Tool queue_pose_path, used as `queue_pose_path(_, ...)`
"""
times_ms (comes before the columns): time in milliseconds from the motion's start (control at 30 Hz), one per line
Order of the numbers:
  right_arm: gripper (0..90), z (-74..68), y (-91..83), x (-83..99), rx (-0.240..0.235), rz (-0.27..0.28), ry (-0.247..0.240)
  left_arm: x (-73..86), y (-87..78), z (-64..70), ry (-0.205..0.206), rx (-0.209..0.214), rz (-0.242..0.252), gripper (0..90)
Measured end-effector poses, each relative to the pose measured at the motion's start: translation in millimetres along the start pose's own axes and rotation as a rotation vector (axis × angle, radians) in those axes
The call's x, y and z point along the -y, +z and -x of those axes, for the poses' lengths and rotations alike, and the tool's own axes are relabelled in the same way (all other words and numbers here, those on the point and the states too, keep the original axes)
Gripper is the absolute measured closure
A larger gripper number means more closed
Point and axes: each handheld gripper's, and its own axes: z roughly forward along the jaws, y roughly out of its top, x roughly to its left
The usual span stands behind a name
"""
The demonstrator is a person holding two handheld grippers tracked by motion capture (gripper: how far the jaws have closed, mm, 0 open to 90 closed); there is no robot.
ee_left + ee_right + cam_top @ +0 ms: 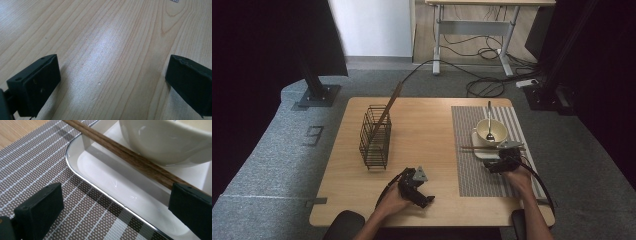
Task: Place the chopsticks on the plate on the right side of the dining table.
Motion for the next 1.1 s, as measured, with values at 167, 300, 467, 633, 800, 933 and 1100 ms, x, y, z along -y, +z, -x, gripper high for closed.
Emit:
queue_pose_path(167, 0.0, 9.7, -12.9, 0.5, 0.047, 0.037, 0.033, 0.0, 0.0, 0.0, 0.000, 0.000, 0.000, 0.0)
queue_pose_path(300, 0.0, 20.6, -21.4, 5.0, 0.096, 0.053, 0.081, 0.0, 0.0, 0.0, 0.000, 0.000, 0.000, 0.0)
queue_pose_path(467, 1.9, 39.4, -32.7, 16.4, 0.209, 0.065, 0.149, 0.0, 0.0, 0.0, 0.001, 0.000, 0.000, 0.0)
queue_pose_path(633, 3.4, 51.4, -37.2, 24.8, 0.258, 0.088, 0.219, 0.0, 0.0, 0.0, 0.001, 0.000, 0.000, 0.0)
queue_pose_path(800, 6.7, 54.5, -32.7, 27.6, 0.275, 0.073, 0.220, 0.0, 0.0, -0.1, 0.001, 0.000, 0.000, 0.0)
queue_pose_path(933, 8.3, 56.2, -28.0, 28.9, 0.270, 0.058, 0.228, 0.0, 0.0, -0.1, 0.001, 0.000, 0.000, 0.0)
queue_pose_path(1100, 10.8, 59.3, -26.4, 30.9, 0.254, 0.063, 0.254, -0.2, 0.2, 0.1, 0.000, -0.001, 0.000, 0.0)
